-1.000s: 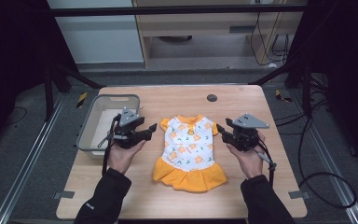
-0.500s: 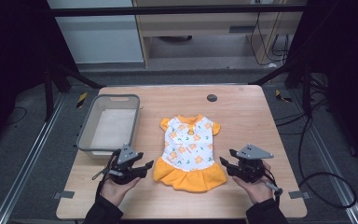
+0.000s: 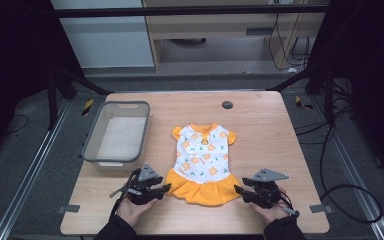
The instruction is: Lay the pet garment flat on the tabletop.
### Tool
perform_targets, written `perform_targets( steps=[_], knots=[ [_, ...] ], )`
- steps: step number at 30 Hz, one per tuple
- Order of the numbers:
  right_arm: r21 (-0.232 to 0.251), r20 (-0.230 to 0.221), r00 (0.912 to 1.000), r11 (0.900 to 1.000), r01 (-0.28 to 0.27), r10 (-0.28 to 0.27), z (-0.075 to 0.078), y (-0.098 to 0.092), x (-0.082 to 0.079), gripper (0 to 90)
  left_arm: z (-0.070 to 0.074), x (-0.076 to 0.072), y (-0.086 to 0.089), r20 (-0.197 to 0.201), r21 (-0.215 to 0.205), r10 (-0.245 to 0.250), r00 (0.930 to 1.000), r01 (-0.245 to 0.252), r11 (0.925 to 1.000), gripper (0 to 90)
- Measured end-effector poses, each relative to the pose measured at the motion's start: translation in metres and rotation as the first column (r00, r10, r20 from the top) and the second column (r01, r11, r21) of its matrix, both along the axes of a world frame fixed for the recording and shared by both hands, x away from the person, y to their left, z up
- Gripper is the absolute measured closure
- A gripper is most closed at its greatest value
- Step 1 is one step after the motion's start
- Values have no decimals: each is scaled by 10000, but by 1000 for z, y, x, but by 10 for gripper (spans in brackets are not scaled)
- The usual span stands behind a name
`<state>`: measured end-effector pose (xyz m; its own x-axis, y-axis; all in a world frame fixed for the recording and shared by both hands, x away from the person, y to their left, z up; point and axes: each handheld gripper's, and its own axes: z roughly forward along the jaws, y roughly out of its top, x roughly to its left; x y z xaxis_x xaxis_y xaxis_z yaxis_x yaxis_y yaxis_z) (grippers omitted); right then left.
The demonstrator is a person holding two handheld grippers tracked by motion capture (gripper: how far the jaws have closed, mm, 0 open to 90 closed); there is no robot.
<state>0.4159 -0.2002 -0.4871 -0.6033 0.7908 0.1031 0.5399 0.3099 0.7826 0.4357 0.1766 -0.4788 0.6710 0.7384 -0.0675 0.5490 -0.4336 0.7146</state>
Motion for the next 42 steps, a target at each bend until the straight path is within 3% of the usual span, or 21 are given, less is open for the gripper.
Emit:
perform_targets(
  steps=[3, 5, 9, 14, 17, 21, 26, 28, 29, 32, 34, 38, 42],
  knots=[
    [-209, -219, 9997, 9998, -76, 71, -6, 4, 2, 575, -6, 4, -2, -486, 30, 41, 9988, -39, 10000, 706],
    [-290, -293, 9994, 9994, -172, 163, -9, 6, 2, 592, -9, 6, -3, -590, 286, 23, 9983, -6, 9996, 771],
    [-619, -635, 9976, 9976, -304, 264, -14, 9, 3, 702, -12, 7, -4, -752, 213, 108, 9971, -92, 9997, 877],
    [-561, -822, 9956, 9972, -489, 442, -12, 12, 3, 834, -11, 6, -4, -647, 405, 44, 9979, -17, 9992, 897],
    [-435, -754, 9957, 9974, -573, 539, -6, 11, 2, 844, -9, 2, -4, -521, 489, 25, 9986, 1, 9988, 900],
    [-112, -686, 9952, 9975, -703, 693, 5, -1, -5, 842, -3, -10, 0, -604, 218, -214, 9979, 228, 9995, 900],
    [-301, -1132, 9916, 9974, -659, 621, 4, -14, -13, 826, -5, -25, -2, -848, 287, -579, 9947, 606, 9978, 900],
    [-534, -1126, 9923, 9969, -583, 520, 1, -15, -14, 785, -3, -26, -4, -684, 238, -618, 9957, 636, 9977, 900],
    [-537, -1118, 9923, 9968, -595, 532, 0, -16, -15, 769, 0, -26, -3, -327, 302, -558, 9979, 567, 9979, 900],
    [-414, -588, 9975, 9983, -417, 393, 5, -19, -17, 701, 7, -24, 1, 100, 6, -435, 9990, 435, 9991, 895],
    [-224, -164, 9994, 9992, -316, 312, 8, -20, -17, 674, 14, -20, 4, 468, -86, -258, 9986, 262, 9996, 841],
    [250, 549, 9982, 9994, -249, 235, 17, -19, -12, 724, 26, -5, 2, 929, -250, -150, 9956, 174, 9995, 786],
    [732, 873, 9961, 9971, -225, 161, 21, -12, 0, 812, 37, 20, -20, 1322, -540, -173, 9911, 246, 9982, 774]
  ],
)
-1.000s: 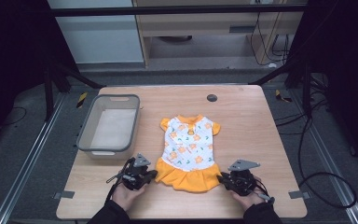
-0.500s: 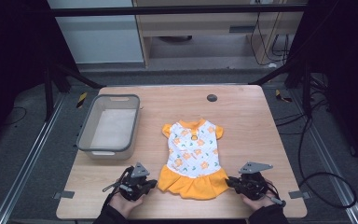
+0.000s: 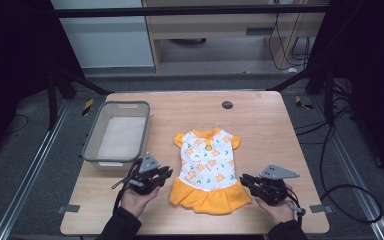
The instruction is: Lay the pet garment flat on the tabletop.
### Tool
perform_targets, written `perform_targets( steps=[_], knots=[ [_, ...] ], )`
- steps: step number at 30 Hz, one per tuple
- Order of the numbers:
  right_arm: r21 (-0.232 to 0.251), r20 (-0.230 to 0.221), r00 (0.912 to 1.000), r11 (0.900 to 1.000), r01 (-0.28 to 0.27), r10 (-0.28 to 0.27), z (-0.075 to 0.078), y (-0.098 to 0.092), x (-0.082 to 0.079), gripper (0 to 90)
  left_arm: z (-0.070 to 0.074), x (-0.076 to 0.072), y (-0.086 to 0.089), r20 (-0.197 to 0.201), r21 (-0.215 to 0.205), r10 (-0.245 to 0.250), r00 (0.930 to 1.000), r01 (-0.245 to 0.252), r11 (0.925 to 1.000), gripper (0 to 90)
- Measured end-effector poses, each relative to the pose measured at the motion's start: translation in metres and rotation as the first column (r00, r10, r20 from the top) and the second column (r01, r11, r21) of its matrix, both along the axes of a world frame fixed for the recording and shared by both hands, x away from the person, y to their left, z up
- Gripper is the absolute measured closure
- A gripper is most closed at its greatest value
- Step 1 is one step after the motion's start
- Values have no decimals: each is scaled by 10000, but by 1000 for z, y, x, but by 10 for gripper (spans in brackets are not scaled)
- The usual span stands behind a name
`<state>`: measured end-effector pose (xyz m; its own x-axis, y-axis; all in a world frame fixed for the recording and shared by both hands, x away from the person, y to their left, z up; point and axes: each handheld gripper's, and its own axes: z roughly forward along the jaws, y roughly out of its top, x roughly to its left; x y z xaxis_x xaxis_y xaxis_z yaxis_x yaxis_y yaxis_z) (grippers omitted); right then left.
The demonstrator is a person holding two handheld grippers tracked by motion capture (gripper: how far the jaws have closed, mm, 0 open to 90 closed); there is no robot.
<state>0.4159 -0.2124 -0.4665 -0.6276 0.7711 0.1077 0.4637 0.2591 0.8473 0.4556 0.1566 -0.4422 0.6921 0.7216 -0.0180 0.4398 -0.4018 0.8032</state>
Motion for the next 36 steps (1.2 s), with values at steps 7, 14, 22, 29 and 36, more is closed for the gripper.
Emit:
perform_targets(
  steps=[7, 14, 22, 29, 36],
  knots=[
    [-169, -468, 9986, 9996, -236, 228, -16, 24, 23, 855, -15, 44, -50, -217, 577, -109, 9997, 121, 9983, 778],
    [-636, -1065, 9911, 9942, -872, 802, -29, 38, 21, 833, -51, 61, -56, -839, 1539, 431, 9955, -298, 9876, 792],
    [-1411, -1053, 9924, 9869, -778, 632, -32, 37, 23, 842, -54, 55, -47, -745, 1288, 563, 9956, -464, 9906, 794],
    [-1551, -938, 9946, 9862, -587, 444, -31, 34, 24, 846, -49, 51, -46, -886, 980, 570, 9944, -483, 9940, 762],
    [-1021, -696, 9957, 9925, -675, 605, -23, 31, 16, 853, -41, 21, -49, -786, 1305, -516, 9956, 616, 9895, 750]
  ],
)
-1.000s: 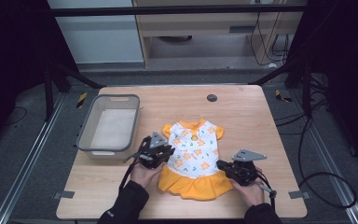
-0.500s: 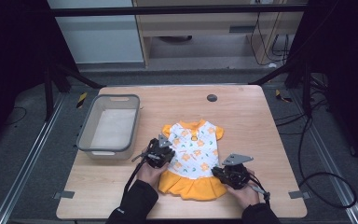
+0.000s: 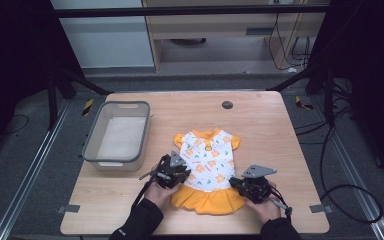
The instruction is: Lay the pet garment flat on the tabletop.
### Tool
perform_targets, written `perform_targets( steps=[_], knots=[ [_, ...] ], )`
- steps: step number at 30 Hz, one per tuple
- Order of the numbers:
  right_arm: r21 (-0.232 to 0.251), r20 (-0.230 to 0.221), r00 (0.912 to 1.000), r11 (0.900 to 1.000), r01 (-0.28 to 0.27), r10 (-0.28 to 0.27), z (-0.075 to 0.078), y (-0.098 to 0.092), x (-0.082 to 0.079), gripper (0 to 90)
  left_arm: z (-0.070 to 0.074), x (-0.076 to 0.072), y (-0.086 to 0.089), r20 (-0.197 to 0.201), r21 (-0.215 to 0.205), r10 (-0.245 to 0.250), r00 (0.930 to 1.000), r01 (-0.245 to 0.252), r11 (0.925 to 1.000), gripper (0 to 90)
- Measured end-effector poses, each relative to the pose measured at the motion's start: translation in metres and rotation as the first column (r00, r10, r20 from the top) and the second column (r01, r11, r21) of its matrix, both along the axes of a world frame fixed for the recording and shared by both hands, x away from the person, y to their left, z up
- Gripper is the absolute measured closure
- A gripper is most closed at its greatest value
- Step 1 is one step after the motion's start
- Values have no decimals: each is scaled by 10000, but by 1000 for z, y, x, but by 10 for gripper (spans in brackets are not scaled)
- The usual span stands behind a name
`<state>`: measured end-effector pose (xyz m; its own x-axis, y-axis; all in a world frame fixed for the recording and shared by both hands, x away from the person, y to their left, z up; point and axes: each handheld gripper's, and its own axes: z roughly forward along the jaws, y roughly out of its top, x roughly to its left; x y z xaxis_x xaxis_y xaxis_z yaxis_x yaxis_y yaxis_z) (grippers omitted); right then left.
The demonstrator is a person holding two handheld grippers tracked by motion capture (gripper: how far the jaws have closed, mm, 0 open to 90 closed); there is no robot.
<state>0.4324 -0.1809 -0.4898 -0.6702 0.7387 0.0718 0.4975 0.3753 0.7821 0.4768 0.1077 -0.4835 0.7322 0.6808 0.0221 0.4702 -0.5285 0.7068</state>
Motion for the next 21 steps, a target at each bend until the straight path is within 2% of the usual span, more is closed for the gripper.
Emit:
perform_targets(
  steps=[4, 11, 14, 17, 19, 21],
  knots=[
    [-223, -241, 9997, 9997, -95, 89, -4, 1, -2, 865, -9, -6, 2, -26, 163, -176, 9998, 176, 9997, 744],
    [-451, -408, 9991, 9989, -106, 88, -5, 1, -4, 871, -5, -14, 6, -36, 120, -134, 9999, 135, 9998, 721],
    [-152, -294, 9996, 9999, -61, 56, -1, -1, -5, 869, 3, -18, 13, 52, -154, -115, 9999, 116, 9998, 662],
    [105, -11, 10000, 9999, 70, -70, 5, -8, -7, 854, 11, -26, 28, 283, -469, -47, 9996, 60, 9989, 611],
    [266, 169, 9993, 9991, 327, -332, 8, -14, -8, 816, 14, -30, 38, 309, -735, 69, 9995, -46, 9973, 566],
    [298, 385, 9972, 9975, 634, -646, 10, -20, -8, 746, 16, -36, 50, 436, -830, 212, 9988, -175, 9964, 530]
  ],
)
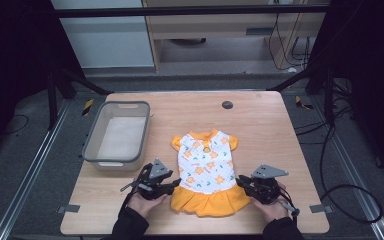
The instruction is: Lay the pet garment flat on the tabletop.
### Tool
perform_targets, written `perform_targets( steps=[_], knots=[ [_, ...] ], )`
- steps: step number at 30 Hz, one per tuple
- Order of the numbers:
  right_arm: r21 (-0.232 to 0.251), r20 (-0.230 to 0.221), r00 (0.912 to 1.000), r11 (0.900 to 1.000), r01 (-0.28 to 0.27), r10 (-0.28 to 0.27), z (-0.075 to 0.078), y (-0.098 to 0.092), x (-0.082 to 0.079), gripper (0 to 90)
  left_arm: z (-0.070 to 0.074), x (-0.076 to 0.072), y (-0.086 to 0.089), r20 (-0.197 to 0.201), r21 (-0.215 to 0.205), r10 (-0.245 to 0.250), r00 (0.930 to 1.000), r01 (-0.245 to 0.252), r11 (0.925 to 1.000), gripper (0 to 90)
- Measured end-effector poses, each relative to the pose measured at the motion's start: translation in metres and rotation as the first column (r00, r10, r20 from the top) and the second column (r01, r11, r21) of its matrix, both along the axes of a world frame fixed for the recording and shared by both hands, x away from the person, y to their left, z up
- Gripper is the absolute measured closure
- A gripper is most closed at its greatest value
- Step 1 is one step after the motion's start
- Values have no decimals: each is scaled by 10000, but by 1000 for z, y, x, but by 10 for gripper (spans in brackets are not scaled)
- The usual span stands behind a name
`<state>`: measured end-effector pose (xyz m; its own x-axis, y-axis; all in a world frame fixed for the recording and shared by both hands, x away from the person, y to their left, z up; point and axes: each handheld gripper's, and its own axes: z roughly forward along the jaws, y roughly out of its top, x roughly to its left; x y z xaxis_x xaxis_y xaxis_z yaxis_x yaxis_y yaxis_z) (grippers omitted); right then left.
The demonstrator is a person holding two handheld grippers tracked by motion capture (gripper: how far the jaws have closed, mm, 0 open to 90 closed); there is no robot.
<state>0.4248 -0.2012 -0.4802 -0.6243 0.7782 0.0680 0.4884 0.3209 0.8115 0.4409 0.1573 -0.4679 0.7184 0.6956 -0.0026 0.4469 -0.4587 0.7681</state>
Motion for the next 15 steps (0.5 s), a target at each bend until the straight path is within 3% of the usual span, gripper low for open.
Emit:
perform_targets(
  steps=[5, 10, 15],
  knots=[
    [21, 353, 9934, 9940, 1094, -1094, 0, -20, 2, 588, -2, -11, 30, 27, -141, 399, 9992, -399, 9991, 410],
    [84, 310, 9873, 9878, 1556, -1558, -1, -34, 4, 487, -6, -19, 55, -38, -258, 714, 9974, -715, 9971, 339],
    [323, 181, 9786, 9784, 2043, -2050, -3, -44, 5, 362, -7, -22, 69, 43, -210, 952, 9954, -951, 9952, 300]
  ],
)
